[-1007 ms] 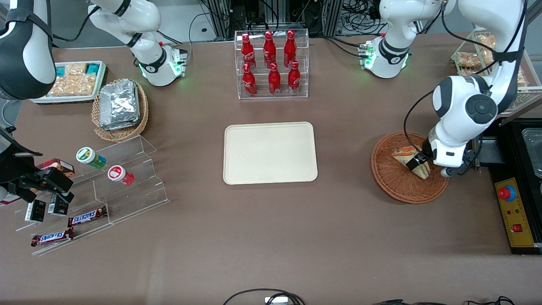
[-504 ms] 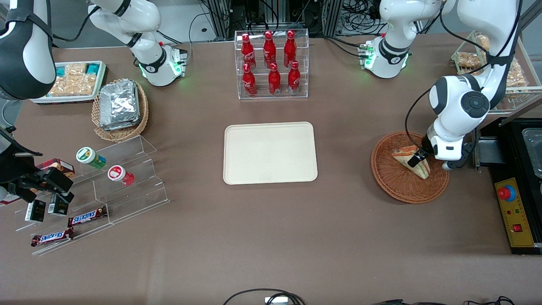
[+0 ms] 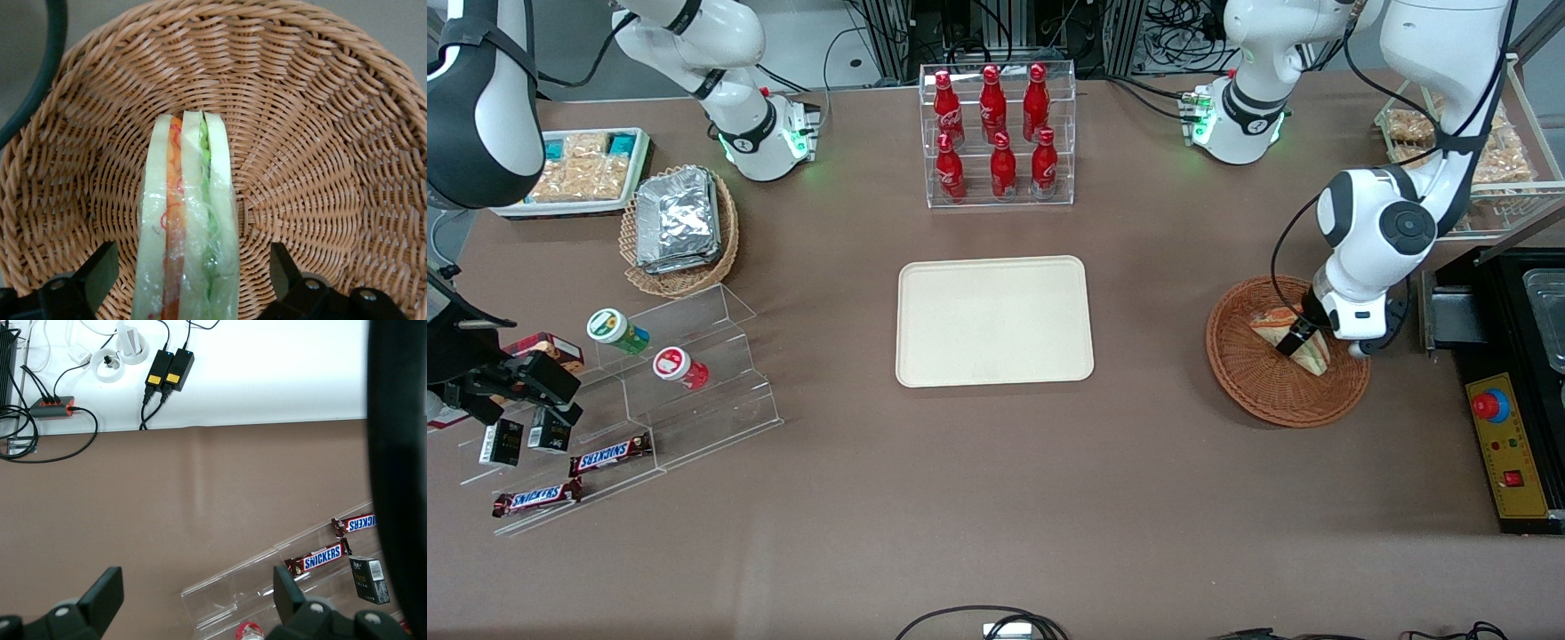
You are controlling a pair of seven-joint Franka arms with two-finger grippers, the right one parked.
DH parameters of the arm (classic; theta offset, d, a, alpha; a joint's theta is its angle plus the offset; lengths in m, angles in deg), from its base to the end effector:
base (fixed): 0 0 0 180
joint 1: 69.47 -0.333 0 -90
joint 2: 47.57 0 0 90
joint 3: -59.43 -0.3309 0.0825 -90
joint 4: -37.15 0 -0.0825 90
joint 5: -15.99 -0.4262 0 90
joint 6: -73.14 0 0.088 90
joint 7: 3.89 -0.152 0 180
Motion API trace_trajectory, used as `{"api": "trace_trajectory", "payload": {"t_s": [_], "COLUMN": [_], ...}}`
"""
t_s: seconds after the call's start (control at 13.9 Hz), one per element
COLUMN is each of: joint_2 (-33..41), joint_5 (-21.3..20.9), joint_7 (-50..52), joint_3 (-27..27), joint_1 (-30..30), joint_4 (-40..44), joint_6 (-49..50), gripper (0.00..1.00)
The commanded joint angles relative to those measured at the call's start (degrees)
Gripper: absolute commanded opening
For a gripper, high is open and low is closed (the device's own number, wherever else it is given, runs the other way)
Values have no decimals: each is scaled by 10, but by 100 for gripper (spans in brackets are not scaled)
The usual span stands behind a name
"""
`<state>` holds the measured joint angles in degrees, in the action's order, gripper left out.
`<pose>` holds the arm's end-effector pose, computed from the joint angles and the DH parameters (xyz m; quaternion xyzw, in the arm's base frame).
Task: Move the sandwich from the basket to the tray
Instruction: 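Lower the left gripper around the sandwich and close it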
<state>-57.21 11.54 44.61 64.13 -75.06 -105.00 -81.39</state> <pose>0.5061 0.0050 0.1615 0.9219 0.3866 0.0266 0.0001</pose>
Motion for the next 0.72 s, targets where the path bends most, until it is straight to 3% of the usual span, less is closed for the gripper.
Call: {"api": "trace_trajectory", "payload": {"t_s": [0.0,0.14,0.22,0.65], "joint_2": [-1,-1,-2,36], "joint_5": [-7,-6,-7,-7], "joint_7": [15,17,18,12], "joint_3": [1,1,1,2], "joint_1": [0,0,0,0], "joint_4": [-11,-10,-10,3], "joint_6": [-19,-19,-19,27], "gripper": [91,24,0,0]}}
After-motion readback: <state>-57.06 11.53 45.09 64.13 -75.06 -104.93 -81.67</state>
